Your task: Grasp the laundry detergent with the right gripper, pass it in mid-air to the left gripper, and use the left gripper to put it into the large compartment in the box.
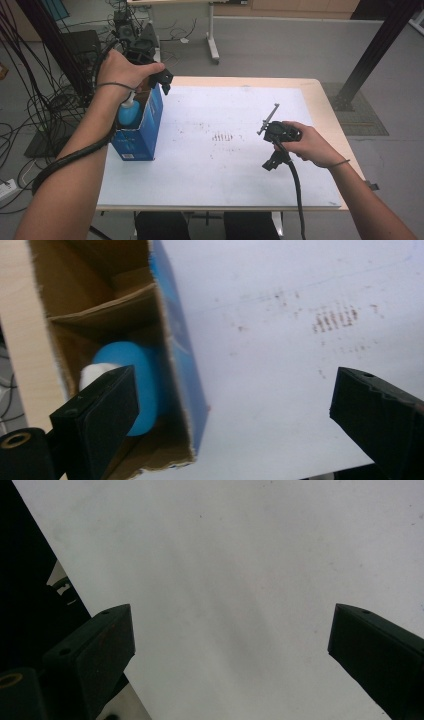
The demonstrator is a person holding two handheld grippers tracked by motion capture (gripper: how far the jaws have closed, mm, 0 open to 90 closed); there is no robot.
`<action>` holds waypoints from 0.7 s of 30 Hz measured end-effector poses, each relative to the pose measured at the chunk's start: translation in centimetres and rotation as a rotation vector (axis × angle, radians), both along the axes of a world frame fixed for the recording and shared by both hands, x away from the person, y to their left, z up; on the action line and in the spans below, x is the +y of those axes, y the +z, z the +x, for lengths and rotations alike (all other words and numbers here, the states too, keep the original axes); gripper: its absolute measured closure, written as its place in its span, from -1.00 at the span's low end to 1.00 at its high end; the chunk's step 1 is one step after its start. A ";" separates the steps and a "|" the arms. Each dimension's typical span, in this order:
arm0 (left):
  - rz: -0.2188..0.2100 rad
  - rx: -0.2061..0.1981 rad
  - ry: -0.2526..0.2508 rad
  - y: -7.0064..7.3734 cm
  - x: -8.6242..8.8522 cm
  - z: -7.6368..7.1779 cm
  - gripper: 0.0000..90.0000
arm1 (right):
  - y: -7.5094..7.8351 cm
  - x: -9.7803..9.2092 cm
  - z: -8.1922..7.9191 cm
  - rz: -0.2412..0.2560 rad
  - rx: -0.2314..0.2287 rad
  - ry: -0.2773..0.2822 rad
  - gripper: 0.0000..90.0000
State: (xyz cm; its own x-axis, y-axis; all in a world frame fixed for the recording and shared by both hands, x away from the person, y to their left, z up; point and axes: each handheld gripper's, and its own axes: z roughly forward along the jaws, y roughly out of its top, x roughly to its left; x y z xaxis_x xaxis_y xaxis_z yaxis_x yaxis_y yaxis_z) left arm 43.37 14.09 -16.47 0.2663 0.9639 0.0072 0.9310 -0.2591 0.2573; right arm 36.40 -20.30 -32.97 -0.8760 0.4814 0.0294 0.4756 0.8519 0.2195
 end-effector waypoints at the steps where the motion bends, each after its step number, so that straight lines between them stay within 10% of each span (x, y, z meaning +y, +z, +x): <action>1: 0.001 0.003 -0.011 0.0 -0.3 -0.1 -0.86 | 0.0 0.0 0.0 0.001 0.001 0.002 -0.91; 21: -0.070 0.049 -0.188 -4.1 -6.4 -2.8 -0.85 | -0.1 -0.2 -0.5 0.003 0.000 -0.005 -0.91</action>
